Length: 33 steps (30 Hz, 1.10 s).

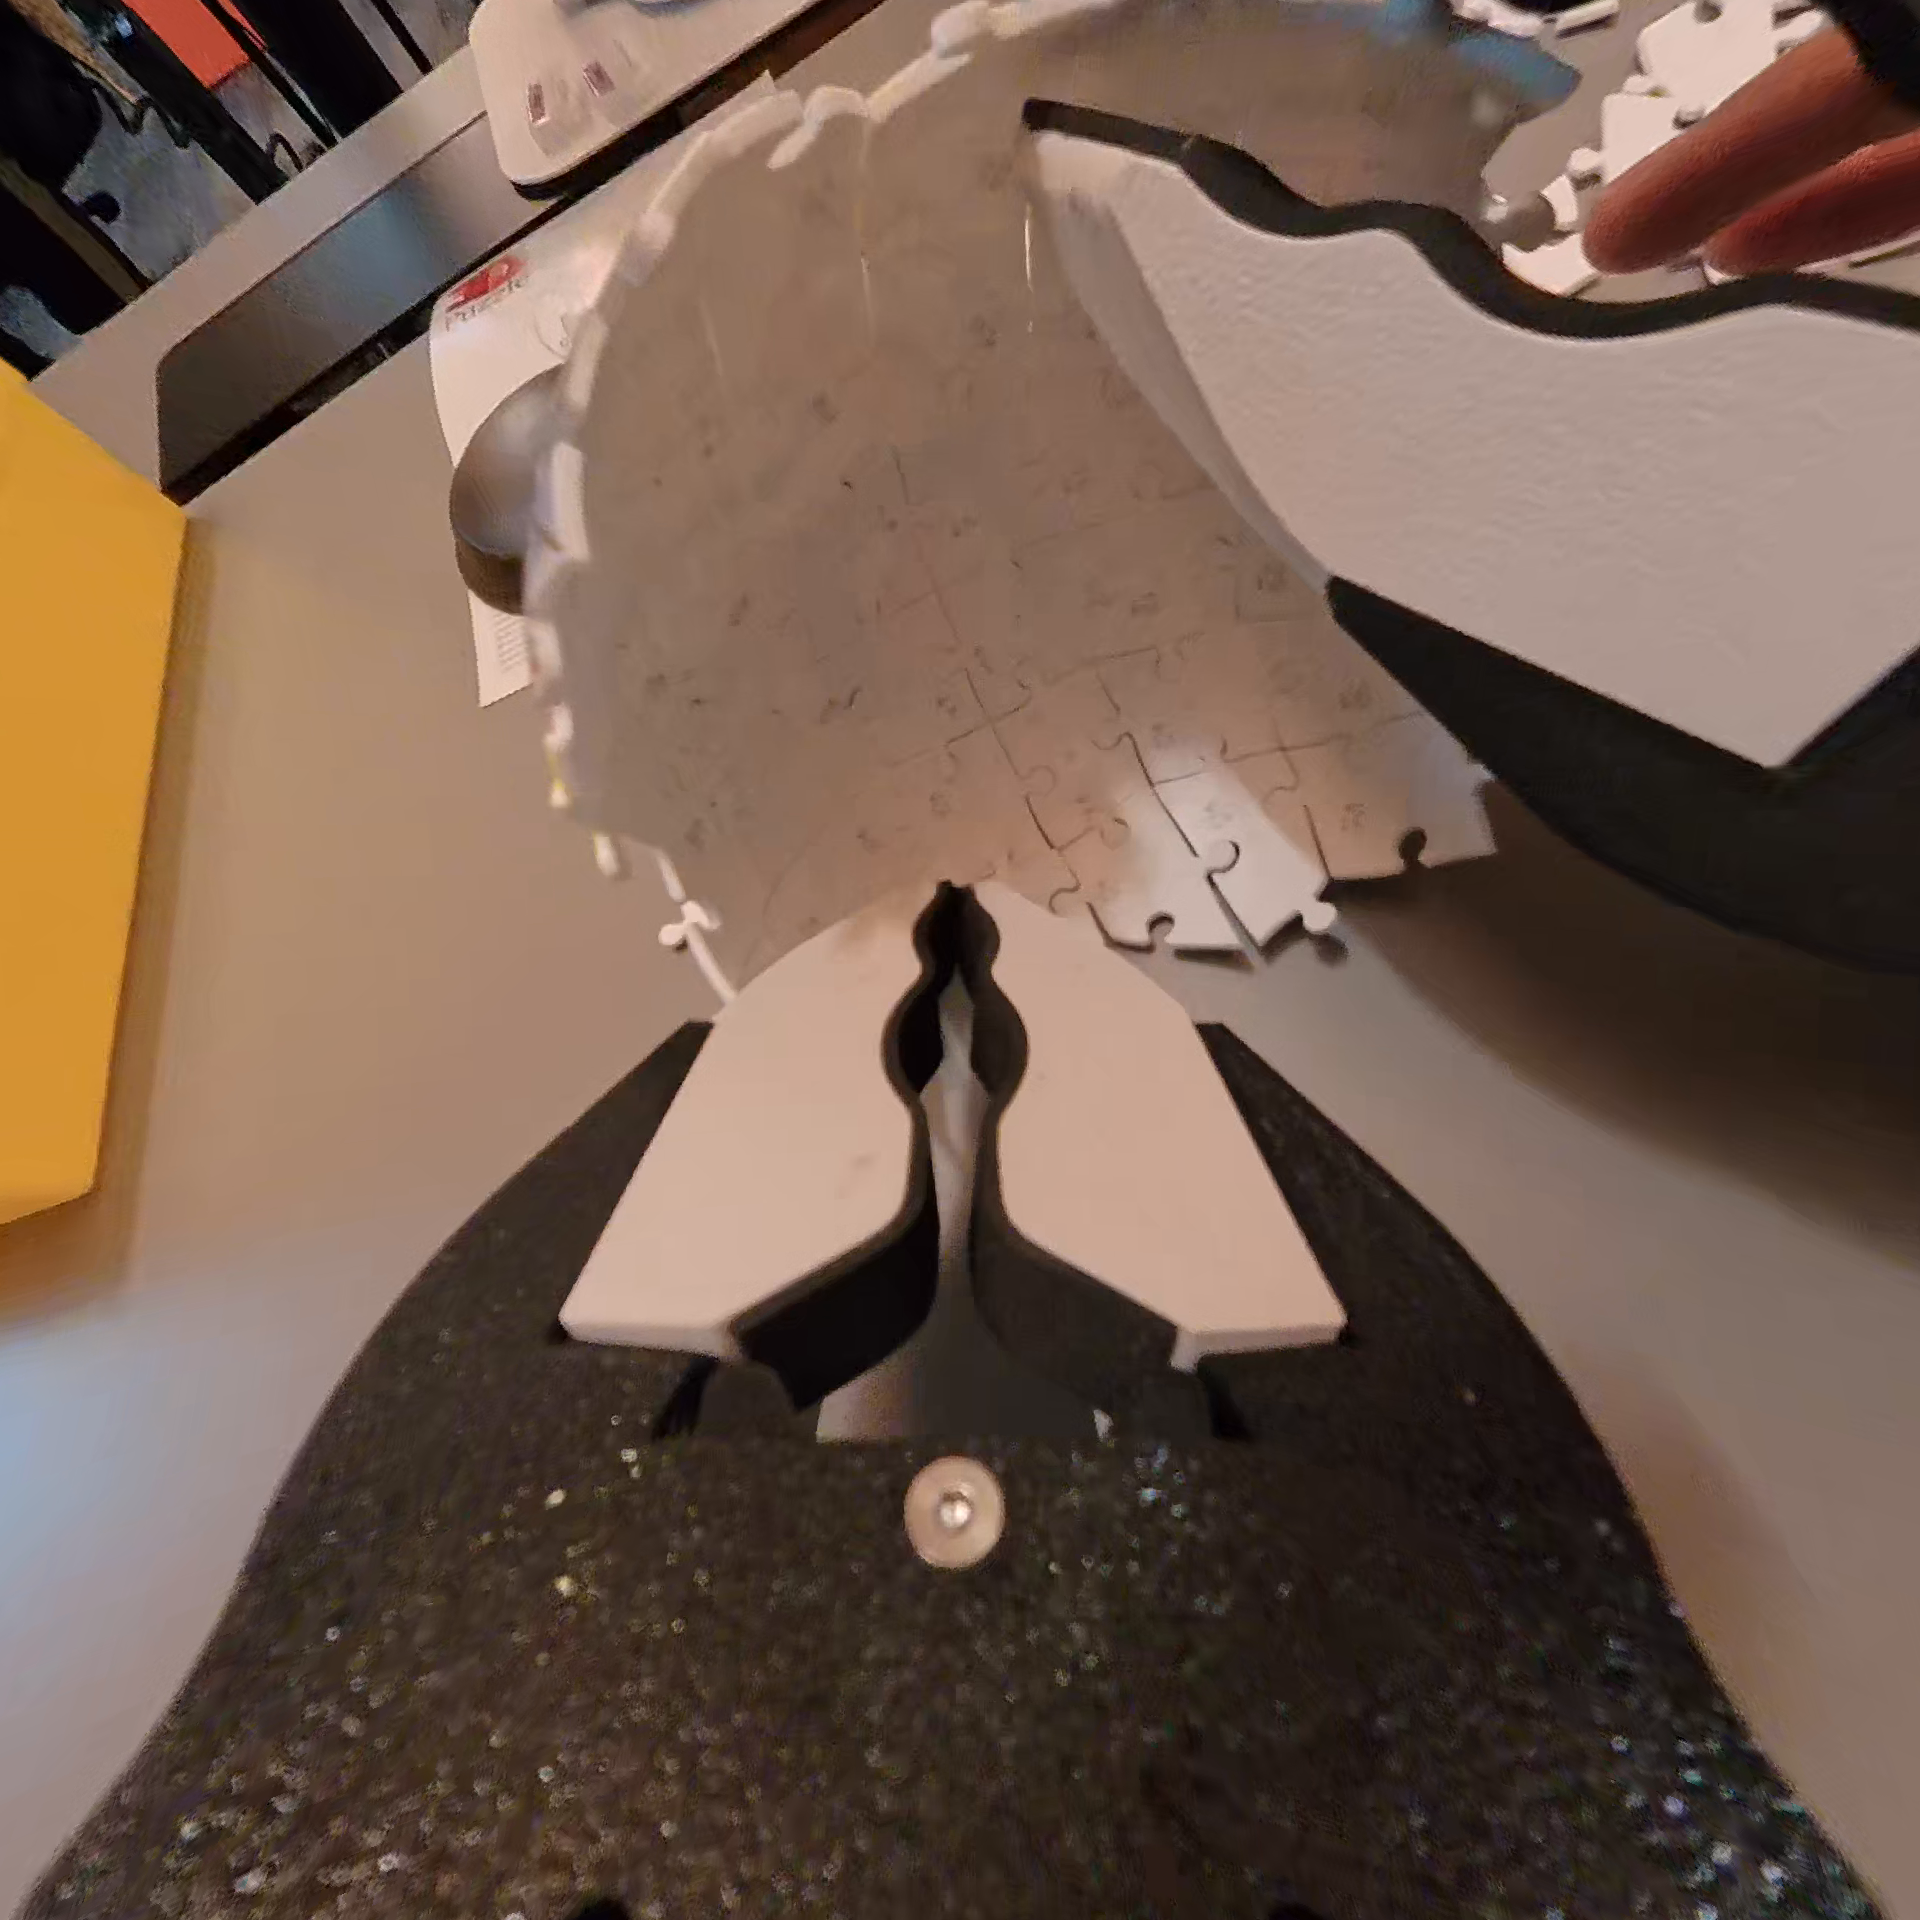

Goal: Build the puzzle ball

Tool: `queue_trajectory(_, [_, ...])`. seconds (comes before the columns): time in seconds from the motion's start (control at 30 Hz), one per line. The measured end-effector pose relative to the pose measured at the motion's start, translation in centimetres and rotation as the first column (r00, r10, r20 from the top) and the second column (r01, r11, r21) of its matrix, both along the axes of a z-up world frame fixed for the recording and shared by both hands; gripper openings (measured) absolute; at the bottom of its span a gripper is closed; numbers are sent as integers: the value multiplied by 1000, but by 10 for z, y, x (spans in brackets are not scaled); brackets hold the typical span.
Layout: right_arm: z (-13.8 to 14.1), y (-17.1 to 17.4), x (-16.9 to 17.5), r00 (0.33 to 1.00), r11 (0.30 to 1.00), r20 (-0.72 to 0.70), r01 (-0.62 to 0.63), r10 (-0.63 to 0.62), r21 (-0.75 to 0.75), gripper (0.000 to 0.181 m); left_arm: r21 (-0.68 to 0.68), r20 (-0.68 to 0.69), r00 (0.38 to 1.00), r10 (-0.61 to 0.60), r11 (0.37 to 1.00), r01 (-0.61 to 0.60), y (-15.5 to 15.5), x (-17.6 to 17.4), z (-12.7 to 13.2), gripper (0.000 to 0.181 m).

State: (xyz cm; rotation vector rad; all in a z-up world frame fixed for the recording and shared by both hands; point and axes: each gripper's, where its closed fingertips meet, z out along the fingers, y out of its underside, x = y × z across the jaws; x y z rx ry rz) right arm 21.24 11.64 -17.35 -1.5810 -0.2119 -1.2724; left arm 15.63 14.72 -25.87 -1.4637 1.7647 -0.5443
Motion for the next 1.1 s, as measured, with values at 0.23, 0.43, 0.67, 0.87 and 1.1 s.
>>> queue_trajectory(0.23, [1,1,-1,1000,1000,3,-1,1,1,10,-17,-24,999,-40,999,40,-6,2,-6,0])
queue_trajectory(0.43, [0,0,1,1000,1000,-20,-2,2,12,11,-31,-59,996,-61,998,59,-13,12,-17,0])
queue_trajectory(0.67, [0,0,1,1000,1000,-27,-5,6,18,10,-70,-131,990,-57,996,48,-14,14,-24,0])
queue_trajectory(0.87, [0,0,3,999,1000,-40,-3,3,22,11,3,-144,989,-36,999,36,-14,17,-24,0])
queue_trajectory(1.1, [1,-1,2,1000,1000,-29,-1,1,19,10,-103,-81,997,-7,995,-1,-9,13,-16,0])
